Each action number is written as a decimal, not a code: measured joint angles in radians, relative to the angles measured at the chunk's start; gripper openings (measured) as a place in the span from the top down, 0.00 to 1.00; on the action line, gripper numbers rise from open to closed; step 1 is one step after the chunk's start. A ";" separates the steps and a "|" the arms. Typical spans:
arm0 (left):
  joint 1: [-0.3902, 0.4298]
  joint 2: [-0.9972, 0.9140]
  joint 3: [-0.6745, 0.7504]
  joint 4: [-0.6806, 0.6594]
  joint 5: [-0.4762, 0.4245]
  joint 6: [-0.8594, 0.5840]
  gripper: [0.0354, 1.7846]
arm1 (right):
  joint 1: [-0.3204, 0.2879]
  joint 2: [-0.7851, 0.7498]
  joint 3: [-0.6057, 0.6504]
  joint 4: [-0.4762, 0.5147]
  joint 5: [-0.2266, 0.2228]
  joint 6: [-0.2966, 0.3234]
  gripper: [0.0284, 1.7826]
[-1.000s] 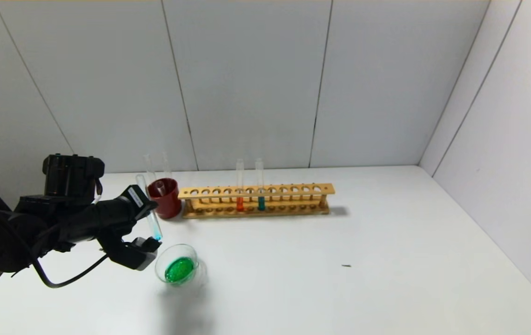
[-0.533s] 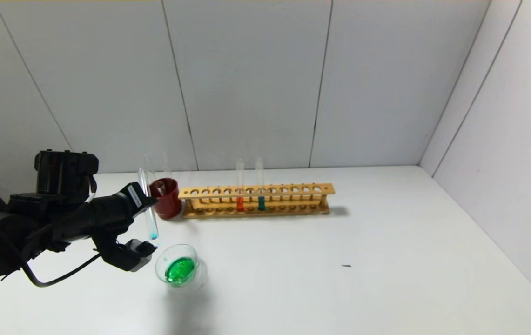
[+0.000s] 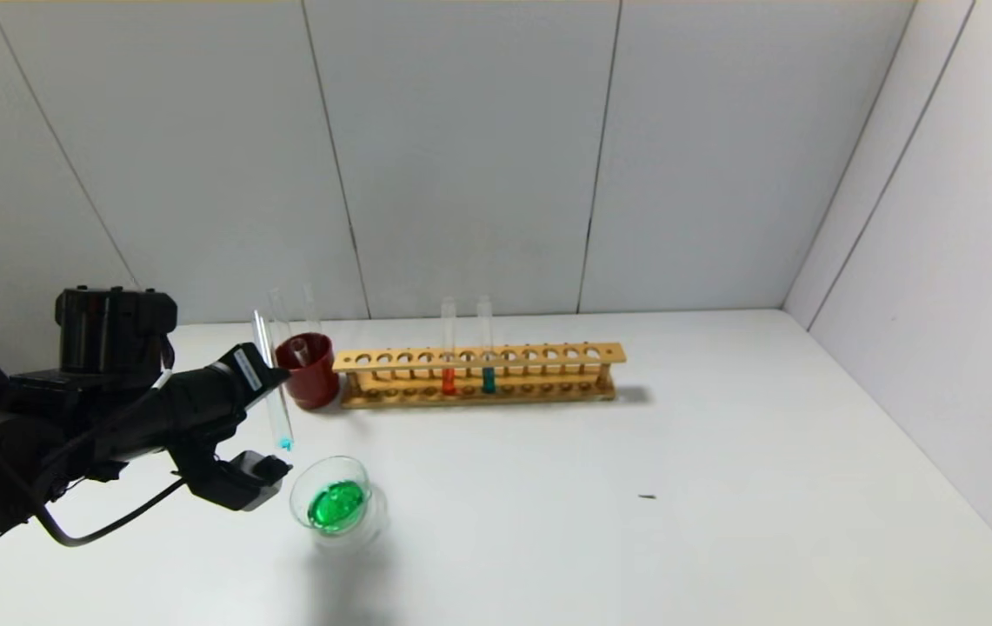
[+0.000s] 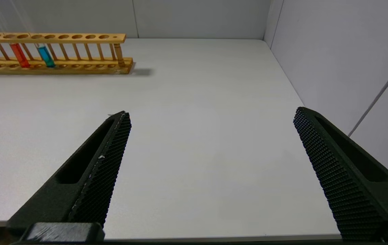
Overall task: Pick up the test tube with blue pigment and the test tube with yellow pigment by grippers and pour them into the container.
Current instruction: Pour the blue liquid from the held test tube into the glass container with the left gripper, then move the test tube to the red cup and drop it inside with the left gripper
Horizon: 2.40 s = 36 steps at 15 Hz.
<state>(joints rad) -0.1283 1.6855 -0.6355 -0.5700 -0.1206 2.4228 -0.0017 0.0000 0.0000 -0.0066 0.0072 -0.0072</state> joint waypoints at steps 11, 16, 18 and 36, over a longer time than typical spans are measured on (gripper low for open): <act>-0.021 -0.084 0.001 -0.003 0.150 -0.925 0.85 | 0.000 0.000 0.000 0.001 0.000 0.000 0.02; -0.028 -0.096 -0.062 0.033 0.148 -1.589 0.85 | 0.000 0.000 0.000 0.001 0.000 0.000 0.02; -0.027 -0.095 -0.102 0.031 0.141 -1.830 0.85 | 0.000 0.000 0.000 0.001 0.000 0.000 0.02; 0.087 0.303 -0.196 -0.467 0.126 -2.430 0.85 | 0.000 0.000 0.000 0.001 0.000 0.000 0.02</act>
<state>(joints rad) -0.0417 1.9887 -0.8317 -1.0366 0.0057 -0.0072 -0.0017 0.0000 0.0000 -0.0057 0.0072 -0.0072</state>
